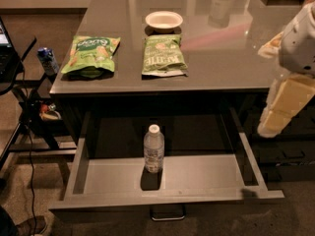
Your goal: Pick blue plastic bottle from top drawer and place on counter
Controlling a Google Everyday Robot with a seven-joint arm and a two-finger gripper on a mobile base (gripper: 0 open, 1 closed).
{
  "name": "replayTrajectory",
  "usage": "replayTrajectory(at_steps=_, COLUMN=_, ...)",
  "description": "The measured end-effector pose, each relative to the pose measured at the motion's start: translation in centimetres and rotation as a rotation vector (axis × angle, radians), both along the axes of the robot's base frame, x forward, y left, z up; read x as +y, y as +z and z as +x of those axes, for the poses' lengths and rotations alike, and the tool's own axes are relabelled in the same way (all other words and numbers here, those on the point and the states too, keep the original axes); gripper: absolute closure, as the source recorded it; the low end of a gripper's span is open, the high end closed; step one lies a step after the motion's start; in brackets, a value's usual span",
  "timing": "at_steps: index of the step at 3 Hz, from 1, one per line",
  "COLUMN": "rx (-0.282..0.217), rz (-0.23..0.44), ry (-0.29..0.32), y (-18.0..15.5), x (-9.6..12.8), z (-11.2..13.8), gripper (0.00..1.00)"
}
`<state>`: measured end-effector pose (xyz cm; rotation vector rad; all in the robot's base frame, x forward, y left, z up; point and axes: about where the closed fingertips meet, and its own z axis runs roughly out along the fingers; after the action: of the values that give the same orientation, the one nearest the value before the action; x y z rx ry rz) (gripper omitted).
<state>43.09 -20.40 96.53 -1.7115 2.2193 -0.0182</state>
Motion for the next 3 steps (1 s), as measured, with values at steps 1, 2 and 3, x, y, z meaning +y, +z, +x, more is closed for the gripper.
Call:
replayTrajectory(at_steps=1, rx=0.039, rz=0.053, ry=0.026, y=-1.7, x=2.0, z=-0.9, gripper=0.00)
replayTrajectory(at_steps=2, rx=0.098, rz=0.092, ry=0.087, y=-3.2, x=4.6, z=-2.1, gripper=0.00)
replayTrajectory(at_steps=3, rx=0.096, rz=0.093, ry=0.088, y=-3.2, x=4.7, z=-2.1, gripper=0.00)
